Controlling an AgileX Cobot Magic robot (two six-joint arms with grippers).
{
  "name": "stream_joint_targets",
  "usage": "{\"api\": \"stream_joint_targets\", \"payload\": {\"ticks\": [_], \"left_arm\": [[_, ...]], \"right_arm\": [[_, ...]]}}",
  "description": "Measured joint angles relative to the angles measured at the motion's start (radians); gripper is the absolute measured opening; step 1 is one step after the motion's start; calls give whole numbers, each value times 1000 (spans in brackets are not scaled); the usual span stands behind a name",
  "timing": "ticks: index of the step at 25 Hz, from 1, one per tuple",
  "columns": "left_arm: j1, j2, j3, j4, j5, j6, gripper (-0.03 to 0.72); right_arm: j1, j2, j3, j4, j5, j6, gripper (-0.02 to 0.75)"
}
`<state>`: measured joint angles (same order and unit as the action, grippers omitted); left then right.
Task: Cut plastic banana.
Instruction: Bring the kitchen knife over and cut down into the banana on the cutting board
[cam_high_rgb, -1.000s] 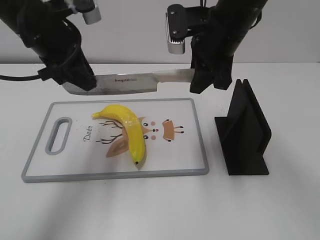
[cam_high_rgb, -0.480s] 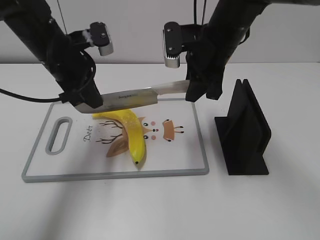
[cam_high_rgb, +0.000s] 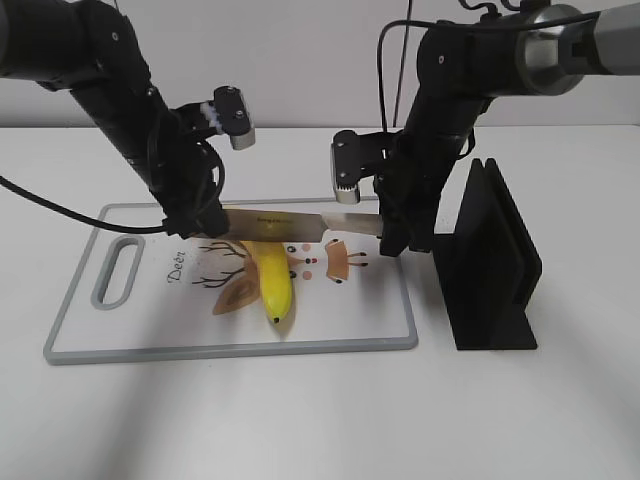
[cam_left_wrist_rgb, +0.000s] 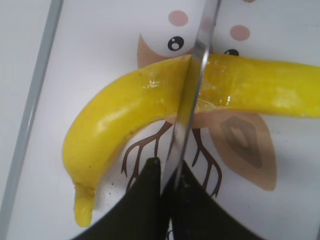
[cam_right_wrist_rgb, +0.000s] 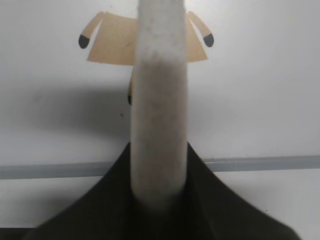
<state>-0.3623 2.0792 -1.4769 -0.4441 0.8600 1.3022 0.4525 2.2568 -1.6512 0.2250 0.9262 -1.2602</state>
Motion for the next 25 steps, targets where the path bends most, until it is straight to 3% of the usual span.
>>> {"api": "stream_joint_targets", "payload": {"ticks": [10,19,25], "left_arm": [[-8,-25,15,28,-11,-14,16],[-13,-246,14,42,66,-16,11],[-15,-335,14,36,90,-7,10]], "right_arm": [[5,-37,-76,-5,86,-1,167],[7,-198,-155,8,231,-2,169],[8,-255,-159,21,249,-2,167]]}}
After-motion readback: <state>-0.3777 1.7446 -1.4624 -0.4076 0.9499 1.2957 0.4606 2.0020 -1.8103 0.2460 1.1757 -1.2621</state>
